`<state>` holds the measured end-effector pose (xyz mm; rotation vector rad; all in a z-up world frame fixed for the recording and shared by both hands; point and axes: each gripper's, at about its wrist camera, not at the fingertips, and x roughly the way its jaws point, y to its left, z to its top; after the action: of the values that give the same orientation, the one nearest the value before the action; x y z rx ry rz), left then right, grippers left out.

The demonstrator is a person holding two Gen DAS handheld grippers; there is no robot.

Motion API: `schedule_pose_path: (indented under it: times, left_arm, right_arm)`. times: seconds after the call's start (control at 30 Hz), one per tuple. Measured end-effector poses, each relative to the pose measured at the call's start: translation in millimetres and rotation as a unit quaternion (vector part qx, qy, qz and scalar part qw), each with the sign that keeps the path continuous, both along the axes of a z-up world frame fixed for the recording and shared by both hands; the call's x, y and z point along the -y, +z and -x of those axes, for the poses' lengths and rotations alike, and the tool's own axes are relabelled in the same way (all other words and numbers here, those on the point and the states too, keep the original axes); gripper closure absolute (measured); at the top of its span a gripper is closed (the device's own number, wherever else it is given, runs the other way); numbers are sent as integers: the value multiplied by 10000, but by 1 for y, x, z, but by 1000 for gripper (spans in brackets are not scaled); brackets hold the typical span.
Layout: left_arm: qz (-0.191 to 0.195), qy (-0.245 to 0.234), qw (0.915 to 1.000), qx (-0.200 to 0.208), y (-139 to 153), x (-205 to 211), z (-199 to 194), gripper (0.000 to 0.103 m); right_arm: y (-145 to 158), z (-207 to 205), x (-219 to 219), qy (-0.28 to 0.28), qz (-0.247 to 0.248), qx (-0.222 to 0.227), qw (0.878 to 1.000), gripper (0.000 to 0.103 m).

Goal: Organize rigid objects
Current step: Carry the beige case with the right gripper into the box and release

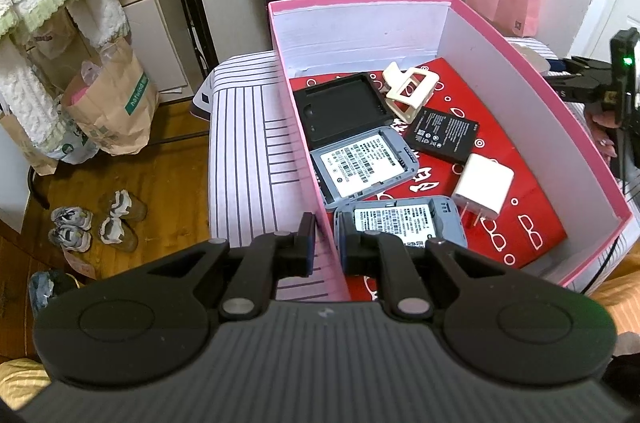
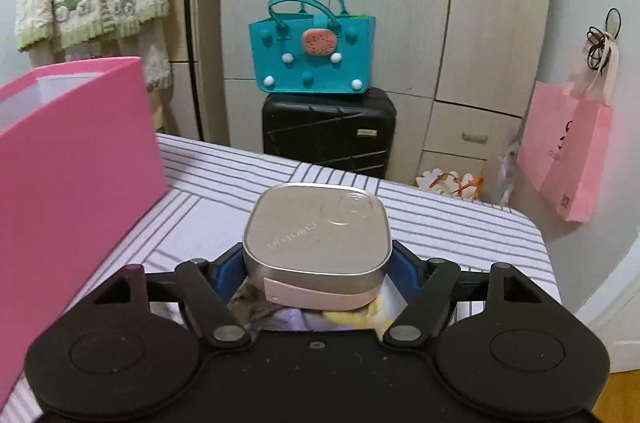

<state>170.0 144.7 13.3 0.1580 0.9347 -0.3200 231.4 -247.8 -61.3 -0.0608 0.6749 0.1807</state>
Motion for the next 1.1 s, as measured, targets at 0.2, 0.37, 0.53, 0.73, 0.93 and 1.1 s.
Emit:
schedule_pose_path:
  times: [0.2,0.37,0.53,0.73,0.93,1.1]
  left_arm:
    - [25,11,10000,1,0,1,0,92]
    - [20,7,10000,9,0,2,1,92]
    - [11,1,10000,20,0,2,1,92]
    - [64,0,10000,9,0,0,1,91]
    - [116,-11,9999,17,0,-3,1,91]
    - [167,-10,9998,47,0,-4,2,91]
  right_arm:
    - [10,20,-4,159,7,22,9999,26]
    - [32,44,-5,304,-179,96,9993,25]
    - [63,61,-8,647,-728,-105,9952,25]
    - [103,79,-36,1168,-710,-2,9906,25]
    - [130,86,-76,1862,-659,-18,9803,25]
    - [129,76,-122,2386,-442,-163,9700,25]
